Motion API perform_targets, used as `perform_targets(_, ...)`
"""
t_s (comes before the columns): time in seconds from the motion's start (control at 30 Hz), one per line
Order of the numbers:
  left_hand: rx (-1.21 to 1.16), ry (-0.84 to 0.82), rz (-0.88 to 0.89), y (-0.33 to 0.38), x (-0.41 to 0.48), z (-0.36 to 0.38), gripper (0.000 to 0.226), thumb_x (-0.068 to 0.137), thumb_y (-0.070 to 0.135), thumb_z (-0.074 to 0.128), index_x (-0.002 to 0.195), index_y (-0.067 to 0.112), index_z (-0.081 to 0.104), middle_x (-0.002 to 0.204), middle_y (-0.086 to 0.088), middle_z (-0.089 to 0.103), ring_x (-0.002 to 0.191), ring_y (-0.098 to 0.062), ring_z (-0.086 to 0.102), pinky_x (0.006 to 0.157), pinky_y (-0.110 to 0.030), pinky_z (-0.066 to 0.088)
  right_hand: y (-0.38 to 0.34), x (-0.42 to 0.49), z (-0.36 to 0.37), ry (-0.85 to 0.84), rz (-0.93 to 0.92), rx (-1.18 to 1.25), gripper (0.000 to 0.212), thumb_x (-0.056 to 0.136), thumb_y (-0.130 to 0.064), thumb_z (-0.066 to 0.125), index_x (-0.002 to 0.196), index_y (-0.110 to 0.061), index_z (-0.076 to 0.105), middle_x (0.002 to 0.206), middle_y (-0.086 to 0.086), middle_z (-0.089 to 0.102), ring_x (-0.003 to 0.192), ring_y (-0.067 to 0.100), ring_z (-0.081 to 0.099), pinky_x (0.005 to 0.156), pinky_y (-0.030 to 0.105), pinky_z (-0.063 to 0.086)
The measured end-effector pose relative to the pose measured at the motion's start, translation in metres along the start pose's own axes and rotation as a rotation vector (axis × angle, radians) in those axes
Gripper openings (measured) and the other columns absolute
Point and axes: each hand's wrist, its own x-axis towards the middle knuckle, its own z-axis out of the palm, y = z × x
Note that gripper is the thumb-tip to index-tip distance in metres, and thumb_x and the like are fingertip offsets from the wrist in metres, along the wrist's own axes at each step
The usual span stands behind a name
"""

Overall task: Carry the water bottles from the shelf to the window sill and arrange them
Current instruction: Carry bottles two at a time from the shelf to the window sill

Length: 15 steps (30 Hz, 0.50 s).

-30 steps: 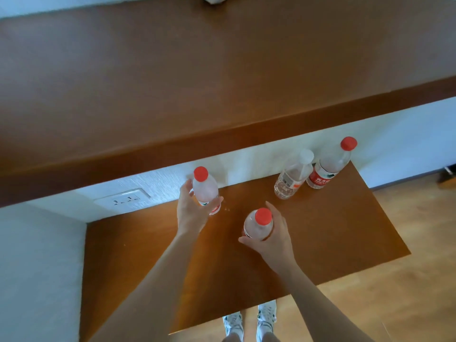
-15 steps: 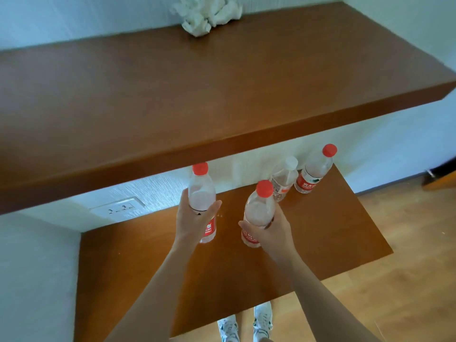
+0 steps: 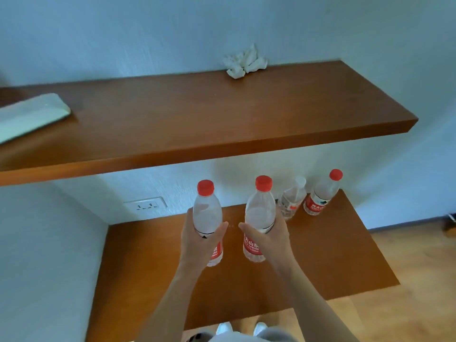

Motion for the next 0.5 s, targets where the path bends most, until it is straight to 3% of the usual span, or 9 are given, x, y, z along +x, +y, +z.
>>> perform_targets(0.07, -0.007, 0.055, -0.040, -0.003, -0.005, -0.015, 0.062, 0.068, 0.051, 0.081, 0.114, 0.059, 0.040, 0.106, 0.031, 0.052, 0.098, -0.002, 0.058, 0.059, -0.001, 0.045, -0.006, 0.003, 0.009, -0.065, -0.029, 0.013, 0.067, 0.067, -0.053, 0.084, 0.122, -0.052, 0.045, 0.117, -0.023, 0.061, 0.109, 0.004, 0.062, 0.072, 0.009, 0.051)
perform_targets(0.2, -0.005, 0.183, -0.188, -0.001, -0.022, -0.041, 0.077, 0.062, 0.065, 0.075, 0.127, 0.056, 0.034, 0.115, 0.025, 0.051, 0.101, -0.008, 0.056, 0.083, -0.021, 0.047, -0.019, 0.007, 0.031, -0.248, -0.094, 0.006, 0.072, 0.060, -0.066, 0.076, 0.122, -0.048, 0.045, 0.120, -0.017, 0.062, 0.111, 0.011, 0.063, 0.088, 0.021, 0.053)
perform_targets(0.37, 0.001, 0.408, -0.158, 0.012, -0.067, -0.070, 0.064, 0.067, 0.058, 0.075, 0.121, 0.050, 0.042, 0.111, 0.018, 0.058, 0.101, -0.008, 0.062, 0.063, -0.006, 0.048, -0.022, 0.000, 0.060, -0.506, -0.134, -0.002, 0.070, 0.061, -0.055, 0.083, 0.120, -0.043, 0.048, 0.109, -0.018, 0.063, 0.106, 0.009, 0.064, 0.087, 0.027, 0.059)
perform_targets(0.5, 0.065, 0.614, -0.127, 0.015, -0.123, -0.087, 0.068, 0.067, 0.059, 0.075, 0.125, 0.037, 0.048, 0.105, 0.012, 0.062, 0.100, -0.012, 0.062, 0.074, -0.014, 0.056, -0.019, -0.027, 0.082, -0.757, -0.198, 0.025, 0.078, 0.059, -0.064, 0.080, 0.128, -0.046, 0.047, 0.108, -0.028, 0.062, 0.111, 0.006, 0.063, 0.081, 0.021, 0.059)
